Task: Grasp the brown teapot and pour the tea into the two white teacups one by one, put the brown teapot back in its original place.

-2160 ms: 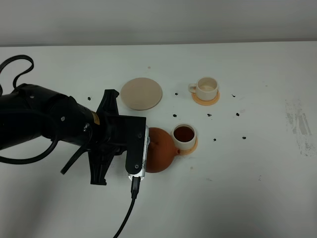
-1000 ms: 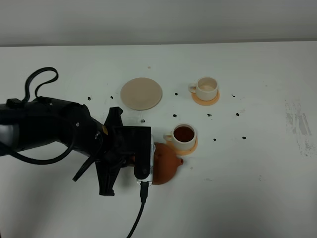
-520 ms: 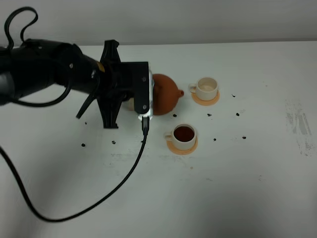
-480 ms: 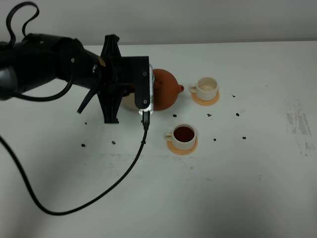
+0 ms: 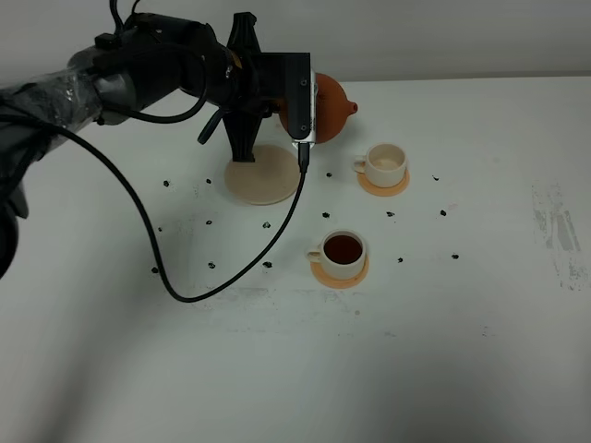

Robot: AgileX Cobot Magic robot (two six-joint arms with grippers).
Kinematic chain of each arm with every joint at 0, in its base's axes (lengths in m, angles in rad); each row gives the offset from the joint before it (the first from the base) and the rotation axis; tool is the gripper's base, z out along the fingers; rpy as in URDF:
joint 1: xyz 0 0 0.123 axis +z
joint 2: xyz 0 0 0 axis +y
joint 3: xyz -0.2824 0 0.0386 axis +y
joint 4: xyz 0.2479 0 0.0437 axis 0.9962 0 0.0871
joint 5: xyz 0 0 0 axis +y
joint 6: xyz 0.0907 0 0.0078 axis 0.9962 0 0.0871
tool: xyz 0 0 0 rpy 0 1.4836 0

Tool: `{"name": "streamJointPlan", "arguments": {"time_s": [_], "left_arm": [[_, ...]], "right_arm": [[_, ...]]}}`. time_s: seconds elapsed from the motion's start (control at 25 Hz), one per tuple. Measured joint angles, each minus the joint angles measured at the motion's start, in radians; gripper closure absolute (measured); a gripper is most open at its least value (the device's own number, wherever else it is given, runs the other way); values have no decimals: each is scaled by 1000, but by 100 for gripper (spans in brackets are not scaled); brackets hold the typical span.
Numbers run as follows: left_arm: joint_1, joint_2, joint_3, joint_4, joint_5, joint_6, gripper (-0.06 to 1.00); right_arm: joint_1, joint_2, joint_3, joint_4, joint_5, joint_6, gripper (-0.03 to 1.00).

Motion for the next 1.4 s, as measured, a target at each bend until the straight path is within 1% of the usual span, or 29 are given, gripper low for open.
{"name": "streamJointPlan", "arguments": {"time_s": [0.16,0.32,0.4,0.68,0.88,1.4], "left_arm": [[0,81,-90,51,4,-1,82],[-5,113,-105,129,0,0,82],[-11,119,-105,154,-13,0,82],[-48,119,-107,179,-77,1,82],[-61,119,-107,239,-87,3,82],[-94,129,-107,301,-116,4,82]], "right_arm": [[0,0,0,0,0,0,52],[0,0,0,0,0,0,52],[0,0,0,0,0,0,52],[0,0,0,0,0,0,52],[0,0,0,0,0,0,52],[0,0,0,0,0,0,52]]}}
